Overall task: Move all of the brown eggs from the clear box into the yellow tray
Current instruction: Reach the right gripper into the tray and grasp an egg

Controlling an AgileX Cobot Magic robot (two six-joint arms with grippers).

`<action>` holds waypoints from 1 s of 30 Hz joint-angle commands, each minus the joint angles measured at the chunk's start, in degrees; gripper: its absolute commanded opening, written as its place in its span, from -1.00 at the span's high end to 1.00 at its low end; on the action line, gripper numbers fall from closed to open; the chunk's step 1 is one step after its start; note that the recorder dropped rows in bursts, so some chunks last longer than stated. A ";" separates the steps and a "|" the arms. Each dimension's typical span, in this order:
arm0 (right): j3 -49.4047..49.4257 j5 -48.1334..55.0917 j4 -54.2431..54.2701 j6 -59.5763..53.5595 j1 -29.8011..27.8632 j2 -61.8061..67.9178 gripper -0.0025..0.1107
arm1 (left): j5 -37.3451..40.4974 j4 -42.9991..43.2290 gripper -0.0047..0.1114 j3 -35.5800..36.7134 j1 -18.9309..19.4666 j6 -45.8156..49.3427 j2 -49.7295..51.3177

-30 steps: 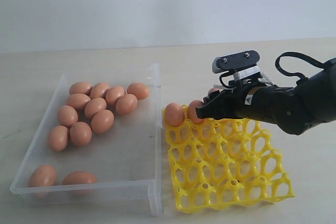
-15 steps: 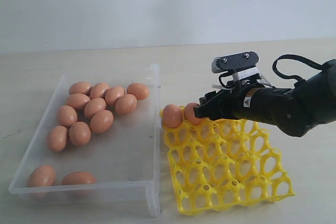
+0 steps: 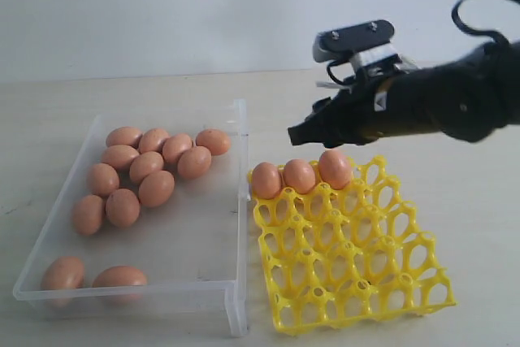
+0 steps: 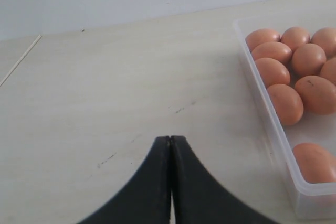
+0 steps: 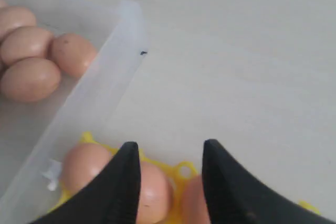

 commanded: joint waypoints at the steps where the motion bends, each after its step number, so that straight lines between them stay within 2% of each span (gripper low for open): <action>1: -12.95 16.28 1.92 -5.50 8.03 2.94 0.65 | -0.52 -0.14 0.92 -0.23 -0.43 -0.33 -0.32; 4: -21.94 21.70 4.39 -11.24 12.97 8.44 0.96 | -0.52 -0.14 0.92 -0.23 -0.43 -0.33 -0.32; 10: -39.30 30.55 10.21 -18.42 17.77 21.63 0.95 | -0.52 -0.14 0.92 -0.23 -0.43 -0.33 -0.32; 12: -44.52 35.38 10.32 -16.64 18.15 25.41 0.85 | -0.52 -0.14 0.92 -0.23 -0.43 -0.33 -0.32; 16: -53.96 41.47 9.96 5.05 17.38 32.42 0.49 | -0.52 -0.14 0.92 -0.23 -0.43 -0.33 -0.32; 22: -59.02 39.72 10.62 13.93 16.76 37.83 -0.12 | -0.52 -0.14 0.92 -0.23 -0.43 -0.33 -0.32; 30: -59.55 39.54 15.56 15.73 16.48 40.40 -0.16 | -0.52 -0.14 0.92 -0.23 -0.43 -0.33 -0.32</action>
